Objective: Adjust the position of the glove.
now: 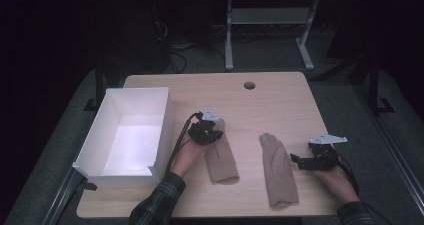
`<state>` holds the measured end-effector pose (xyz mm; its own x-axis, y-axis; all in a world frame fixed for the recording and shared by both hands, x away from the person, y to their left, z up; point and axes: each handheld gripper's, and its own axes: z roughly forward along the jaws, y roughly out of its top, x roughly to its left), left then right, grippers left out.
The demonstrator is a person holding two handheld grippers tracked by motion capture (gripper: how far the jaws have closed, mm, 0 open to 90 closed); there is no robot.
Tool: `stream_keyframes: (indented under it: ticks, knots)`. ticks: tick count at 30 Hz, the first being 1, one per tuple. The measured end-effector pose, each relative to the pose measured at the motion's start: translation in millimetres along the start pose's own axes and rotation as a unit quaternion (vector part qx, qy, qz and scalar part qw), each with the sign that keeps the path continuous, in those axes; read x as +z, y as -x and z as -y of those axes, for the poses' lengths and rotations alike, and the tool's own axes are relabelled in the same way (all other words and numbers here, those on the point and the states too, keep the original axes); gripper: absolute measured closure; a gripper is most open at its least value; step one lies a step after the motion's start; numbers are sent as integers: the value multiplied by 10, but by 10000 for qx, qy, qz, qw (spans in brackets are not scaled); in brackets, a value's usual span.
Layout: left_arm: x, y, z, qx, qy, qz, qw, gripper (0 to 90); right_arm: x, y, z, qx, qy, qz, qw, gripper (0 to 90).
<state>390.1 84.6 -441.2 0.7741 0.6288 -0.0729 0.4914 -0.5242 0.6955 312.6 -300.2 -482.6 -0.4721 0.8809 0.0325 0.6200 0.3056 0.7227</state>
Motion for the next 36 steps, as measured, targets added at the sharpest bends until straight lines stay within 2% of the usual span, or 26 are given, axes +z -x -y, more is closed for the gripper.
stream_keyframes:
  ticks: [1,5,7,11,20,24,28,29,33,36]
  knots:
    - [35,-21,-1,-43,1,15,10000,897,0,0,0,-10,1,-2,10000,140]
    - [122,-60,-25,1,-85,-72,9999,897,0,0,0,-15,2,-8,10000,140]
    - [206,-98,-30,-60,-159,-9,9999,898,0,-1,0,-13,3,-6,10000,140]
    - [254,-93,-16,-91,-233,88,9996,898,0,0,1,-24,0,-8,10000,140]
    - [265,135,37,90,-308,326,9990,898,0,-1,2,-45,-6,-24,10000,140]
    - [257,296,64,263,-329,514,9978,898,0,-2,2,-49,-6,-29,10000,140]
    - [258,399,64,370,-357,595,9969,898,0,-2,2,-51,-5,-31,10000,140]
    - [266,447,58,459,-376,636,9962,898,0,-2,2,-52,-5,-32,10000,140]
    - [266,469,45,433,-346,711,9959,897,0,-2,1,-50,-6,-32,10000,140]
    - [182,460,21,387,-221,747,9962,896,0,-2,1,-51,-5,-32,10000,140]
